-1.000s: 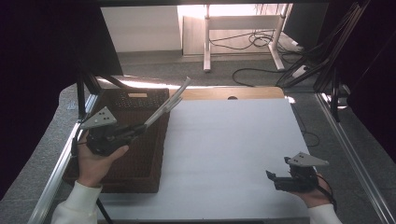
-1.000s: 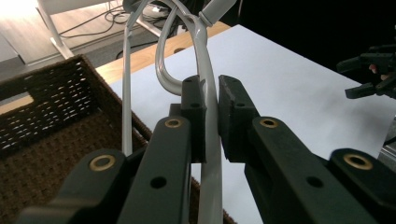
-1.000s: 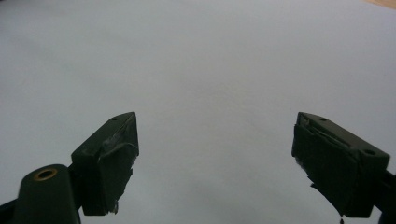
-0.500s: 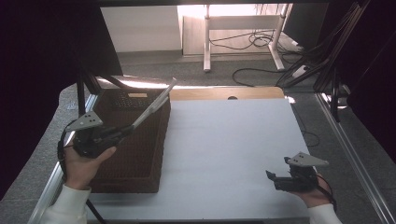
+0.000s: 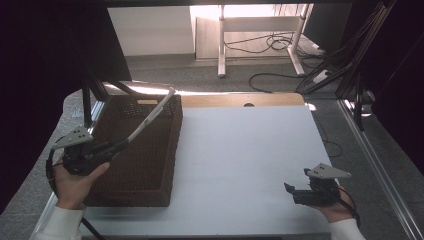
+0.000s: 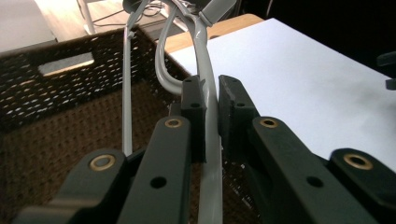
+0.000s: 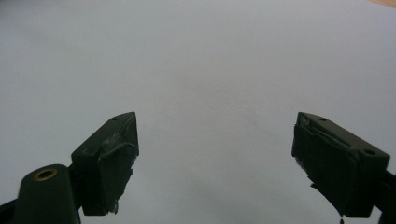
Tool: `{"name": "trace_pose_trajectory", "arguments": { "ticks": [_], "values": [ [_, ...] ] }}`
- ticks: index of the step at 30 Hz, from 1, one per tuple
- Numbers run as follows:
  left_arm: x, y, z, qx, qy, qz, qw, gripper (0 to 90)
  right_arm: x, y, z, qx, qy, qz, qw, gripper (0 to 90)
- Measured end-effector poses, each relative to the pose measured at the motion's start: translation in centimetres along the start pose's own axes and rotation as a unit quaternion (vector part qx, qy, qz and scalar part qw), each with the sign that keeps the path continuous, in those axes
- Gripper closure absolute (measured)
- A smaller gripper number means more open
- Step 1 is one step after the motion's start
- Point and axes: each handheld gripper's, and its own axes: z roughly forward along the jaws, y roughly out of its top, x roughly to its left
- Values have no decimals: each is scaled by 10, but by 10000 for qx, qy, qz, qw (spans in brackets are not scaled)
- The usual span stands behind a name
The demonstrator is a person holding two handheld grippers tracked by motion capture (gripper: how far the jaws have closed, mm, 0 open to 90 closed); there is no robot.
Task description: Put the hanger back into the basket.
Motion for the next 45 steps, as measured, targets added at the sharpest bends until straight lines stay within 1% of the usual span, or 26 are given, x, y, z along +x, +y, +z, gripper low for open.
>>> {"name": "trace_pose_trajectory", "arguments": {
  "ticks": [3,7,10,13,19,22,25,28,30,31,32,33,34,35,36,37,39,41,45],
  "values": [
    [5,-5,-4,-17,67,-18,10000,819,1,0,1,8,5,-13,10000,153],
    [10,-10,-6,0,104,-30,9999,819,1,0,2,19,9,-10,10000,152],
    [13,-14,-6,8,69,17,10000,818,1,0,1,16,7,-12,10000,153],
    [13,-16,-3,23,76,45,10000,819,1,0,2,24,10,-18,10000,153],
    [14,-15,3,51,-31,187,9998,818,2,0,3,43,20,-26,10000,152],
    [14,-16,5,86,-57,207,9997,818,1,0,3,46,23,-29,10000,153],
    [17,-18,8,149,-77,210,9996,818,1,-1,3,53,24,-30,10000,153],
    [22,-20,14,303,-219,215,9991,815,2,0,3,58,35,-37,10000,153],
    [27,-23,18,458,-117,165,9987,812,2,0,4,62,37,-37,10000,153],
    [30,-25,21,536,-54,137,9985,799,2,0,4,64,39,-44,10000,152],
    [32,-27,21,545,-9,89,9985,746,2,0,4,70,43,-39,10000,152],
    [33,-28,22,583,61,60,9983,621,2,0,3,76,50,-47,9999,152],
    [34,-29,22,617,76,33,9981,621,2,0,3,76,50,-47,9999,152],
    [34,-29,21,636,117,25,9979,549,2,0,3,77,51,-52,9999,152],
    [33,-30,21,639,171,20,9978,494,2,0,4,74,52,-58,9999,152],
    [33,-30,20,629,197,14,9978,477,2,0,4,78,53,-57,9999,153],
    [32,-30,19,626,184,-15,9979,429,3,0,4,91,64,-56,9999,152],
    [32,-30,19,609,220,-38,9979,418,3,0,4,91,66,-56,9999,152],
    [30,-29,18,665,136,-35,9977,403,2,-1,4,90,62,-51,9999,152]
  ]
}}
